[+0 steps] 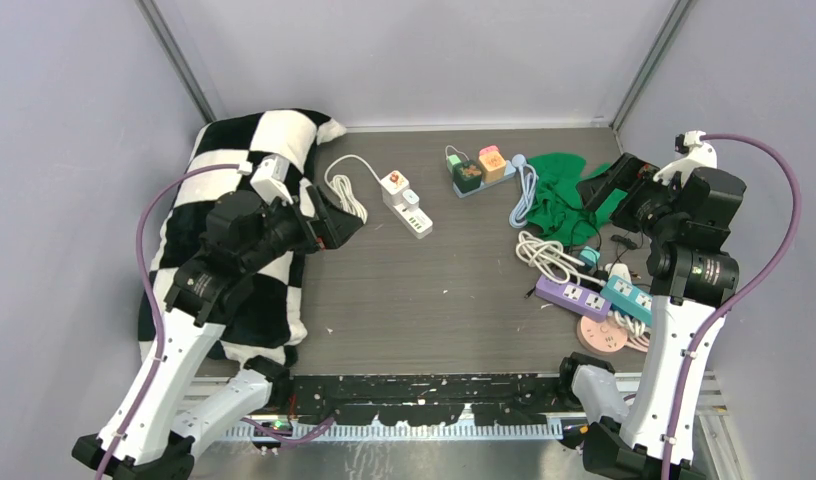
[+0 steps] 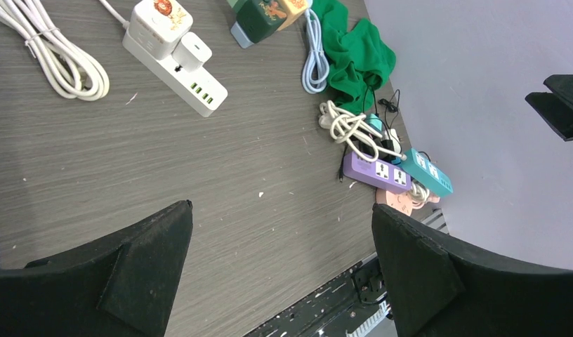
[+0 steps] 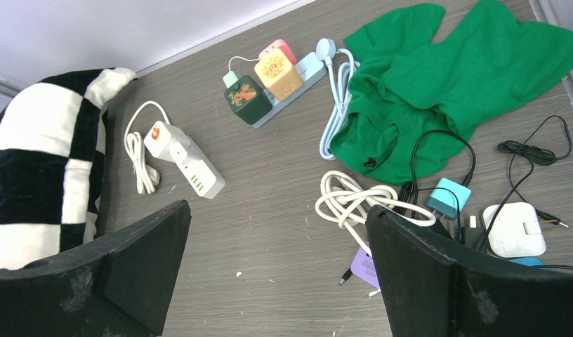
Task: Pull the plug off the socket
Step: Move the socket to the center of the board.
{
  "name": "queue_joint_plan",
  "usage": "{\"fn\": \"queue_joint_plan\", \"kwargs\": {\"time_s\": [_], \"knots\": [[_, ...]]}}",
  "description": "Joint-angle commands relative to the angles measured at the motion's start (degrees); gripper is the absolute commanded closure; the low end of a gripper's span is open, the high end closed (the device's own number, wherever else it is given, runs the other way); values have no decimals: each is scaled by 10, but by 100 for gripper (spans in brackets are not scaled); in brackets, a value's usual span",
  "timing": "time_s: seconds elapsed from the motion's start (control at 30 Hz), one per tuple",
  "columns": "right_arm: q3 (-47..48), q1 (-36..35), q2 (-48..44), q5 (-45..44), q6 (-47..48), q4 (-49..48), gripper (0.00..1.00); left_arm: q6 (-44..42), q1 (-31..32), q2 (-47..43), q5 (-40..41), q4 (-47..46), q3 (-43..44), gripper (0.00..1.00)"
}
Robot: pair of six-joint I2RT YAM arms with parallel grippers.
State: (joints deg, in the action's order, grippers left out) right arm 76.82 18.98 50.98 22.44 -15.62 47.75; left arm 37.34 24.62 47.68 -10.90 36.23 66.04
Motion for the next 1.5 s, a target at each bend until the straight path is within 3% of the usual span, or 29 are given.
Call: {"fn": "queue_joint_plan", "kwargs": {"time_s": [0.0, 0.47, 0.67, 0.77, 0.87, 0.93, 1.1, 1.47], "knots": [[-2, 3, -4, 6, -1, -25, 0, 3, -2, 4, 0, -33, -7, 0], [-26, 3, 0, 10, 15, -38, 0, 3, -3, 34, -11, -64, -24, 0], [-72, -8, 43, 223, 191, 24, 0, 22, 3, 117, -33, -112, -48, 1], [-70, -49, 92, 202, 240, 65, 0, -4, 39, 177, 34, -83, -12, 2], [-64, -88, 127, 158, 285, 87, 0, -18, 94, 244, 209, -17, 45, 3], [-73, -100, 135, 145, 300, 77, 0, 5, 111, 293, 278, 3, 75, 4], [-124, -101, 145, 142, 313, 22, 0, 54, 111, 425, 329, 38, 156, 4], [-243, -59, 128, 180, 335, -52, 0, 187, 115, 636, 322, -9, 277, 6]]}}
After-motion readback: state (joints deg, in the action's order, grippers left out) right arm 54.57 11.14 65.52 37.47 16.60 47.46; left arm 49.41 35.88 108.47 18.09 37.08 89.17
